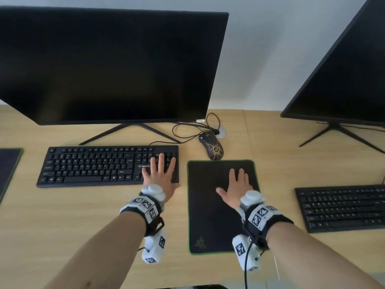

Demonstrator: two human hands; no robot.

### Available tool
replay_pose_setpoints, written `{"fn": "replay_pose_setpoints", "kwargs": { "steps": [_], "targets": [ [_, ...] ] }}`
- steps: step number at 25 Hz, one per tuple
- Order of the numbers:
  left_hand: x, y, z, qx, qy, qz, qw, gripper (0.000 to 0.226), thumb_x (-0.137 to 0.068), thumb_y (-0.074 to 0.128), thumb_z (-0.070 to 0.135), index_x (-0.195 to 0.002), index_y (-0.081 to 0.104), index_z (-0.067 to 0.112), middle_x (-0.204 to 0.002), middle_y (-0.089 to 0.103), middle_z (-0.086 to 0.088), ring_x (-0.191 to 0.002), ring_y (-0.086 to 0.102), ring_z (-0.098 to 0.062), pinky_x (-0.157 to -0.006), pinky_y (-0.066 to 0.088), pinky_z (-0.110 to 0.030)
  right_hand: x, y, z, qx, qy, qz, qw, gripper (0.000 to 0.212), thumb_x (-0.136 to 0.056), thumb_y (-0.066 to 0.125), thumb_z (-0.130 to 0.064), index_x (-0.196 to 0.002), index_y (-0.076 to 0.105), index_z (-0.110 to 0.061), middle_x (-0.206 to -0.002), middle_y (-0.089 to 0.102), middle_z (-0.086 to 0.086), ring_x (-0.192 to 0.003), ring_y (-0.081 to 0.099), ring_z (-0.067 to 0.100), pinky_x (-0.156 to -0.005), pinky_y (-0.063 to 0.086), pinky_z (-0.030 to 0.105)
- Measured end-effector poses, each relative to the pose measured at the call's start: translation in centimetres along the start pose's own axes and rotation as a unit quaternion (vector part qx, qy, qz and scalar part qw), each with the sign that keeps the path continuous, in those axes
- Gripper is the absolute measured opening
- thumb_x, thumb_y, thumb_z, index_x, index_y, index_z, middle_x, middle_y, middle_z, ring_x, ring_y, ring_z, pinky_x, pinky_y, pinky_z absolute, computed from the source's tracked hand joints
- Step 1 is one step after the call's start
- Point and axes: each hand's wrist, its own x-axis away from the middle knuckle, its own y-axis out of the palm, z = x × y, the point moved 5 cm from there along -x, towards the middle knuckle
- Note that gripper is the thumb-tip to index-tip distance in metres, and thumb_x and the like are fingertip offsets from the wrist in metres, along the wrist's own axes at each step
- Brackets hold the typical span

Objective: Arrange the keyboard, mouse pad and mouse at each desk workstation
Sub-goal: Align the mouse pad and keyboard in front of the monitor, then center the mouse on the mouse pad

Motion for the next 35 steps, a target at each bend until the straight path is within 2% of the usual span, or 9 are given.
{"fn": "replay_pose_setpoints", "kwargs": {
  "steps": [4,8,11,16,19,23,25,28,35],
  "targets": [
    [2.7,0.5,-0.6,-0.012,0.036,0.039,0.999,0.094,-0.088,0.04,0.069,-0.15,-0.018,0.029,-0.163,-0.011,-0.012,-0.146,-0.002,-0.04,-0.111,0.023,-0.062,-3.5,-6.7,-4.6,-0.043,-0.094,0.182,0.978,0.061,-0.089,0.06,-0.041,-0.134,0.036,-0.008,-0.13,0.046,0.017,-0.117,0.049,0.036,-0.084,0.05,0.045],
    [4.0,-0.3,0.3,0.007,0.049,0.062,0.997,0.097,-0.086,0.047,0.067,-0.152,-0.01,0.024,-0.162,-0.006,-0.014,-0.146,-0.001,-0.04,-0.113,0.014,-0.064,-8.7,-10.4,-7.3,-0.082,-0.072,0.142,0.984,0.085,-0.084,0.068,-0.044,-0.145,0.019,-0.009,-0.133,0.046,0.021,-0.117,0.05,0.039,-0.09,0.048,0.05],
    [4.6,-2.7,3.7,0.059,0.128,0.119,0.983,0.097,-0.081,0.052,0.063,-0.152,0.005,0.017,-0.162,0.003,-0.017,-0.147,-0.001,-0.035,-0.115,0.009,-0.058,-10.5,-12.8,-8.6,-0.032,-0.049,0.153,0.986,0.07,-0.083,0.068,-0.04,-0.134,0.036,-0.004,-0.129,0.05,0.021,-0.114,0.05,0.037,-0.086,0.046,0.044],
    [3.9,-2.4,10.7,-0.011,0.295,-0.003,0.955,0.103,-0.08,0.057,0.066,-0.154,0.002,0.021,-0.161,-0.017,-0.015,-0.146,-0.017,-0.034,-0.117,0.0,-0.056,-7.7,-16.6,-7.7,-0.036,-0.095,0.158,0.982,0.065,-0.077,0.067,-0.043,-0.123,0.046,-0.002,-0.118,0.052,0.017,-0.105,0.052,0.034,-0.083,0.048,0.043],
    [3.3,-2.6,11.6,-0.005,0.225,-0.024,0.974,0.112,-0.076,0.057,0.073,-0.154,-0.005,0.023,-0.161,-0.017,-0.015,-0.147,-0.009,-0.033,-0.116,0.012,-0.052,-5.0,-17.8,-5.0,-0.047,-0.1,0.159,0.981,0.057,-0.078,0.066,-0.042,-0.118,0.049,-0.003,-0.113,0.053,0.015,-0.1,0.055,0.034,-0.078,0.049,0.041],
    [4.8,-3.7,14.6,0.1,0.035,-0.004,0.994,0.102,-0.08,0.049,0.073,-0.152,0.008,0.014,-0.154,0.015,-0.025,-0.132,0.026,-0.04,-0.098,0.037,-0.047,-2.4,-17.7,-4.4,-0.085,-0.095,0.16,0.979,0.056,-0.079,0.066,-0.041,-0.117,0.05,-0.003,-0.114,0.054,0.015,-0.102,0.055,0.035,-0.084,0.051,0.046],
    [5.2,-4.1,14.2,0.081,0.111,0.031,0.99,0.099,-0.079,0.05,0.071,-0.15,0.014,0.014,-0.149,0.027,-0.023,-0.128,0.029,-0.04,-0.101,0.034,-0.049,-1.5,-17.0,-5.3,-0.095,-0.099,0.157,0.978,0.056,-0.079,0.067,-0.042,-0.116,0.05,-0.004,-0.113,0.053,0.015,-0.1,0.055,0.034,-0.083,0.05,0.046],
    [4.4,-3.3,9.4,-0.01,0.232,0.045,0.972,0.104,-0.078,0.044,0.077,-0.154,-0.003,0.025,-0.161,-0.012,-0.014,-0.146,-0.012,-0.037,-0.115,0.0,-0.06,-0.4,-15.9,-6.0,-0.101,-0.09,0.157,0.978,0.056,-0.078,0.067,-0.043,-0.115,0.049,-0.005,-0.111,0.053,0.014,-0.097,0.055,0.033,-0.08,0.051,0.044],
    [3.0,-6.7,4.3,-0.024,0.192,0.077,0.978,0.098,-0.083,0.042,0.069,-0.154,-0.008,0.023,-0.16,-0.018,-0.014,-0.146,-0.018,-0.034,-0.117,-0.002,-0.054,4.5,-13.2,-3.4,-0.112,-0.012,0.203,0.973,0.06,-0.076,0.064,-0.048,-0.116,0.048,-0.007,-0.112,0.052,0.011,-0.101,0.054,0.032,-0.076,0.045,0.04]
  ]
}}
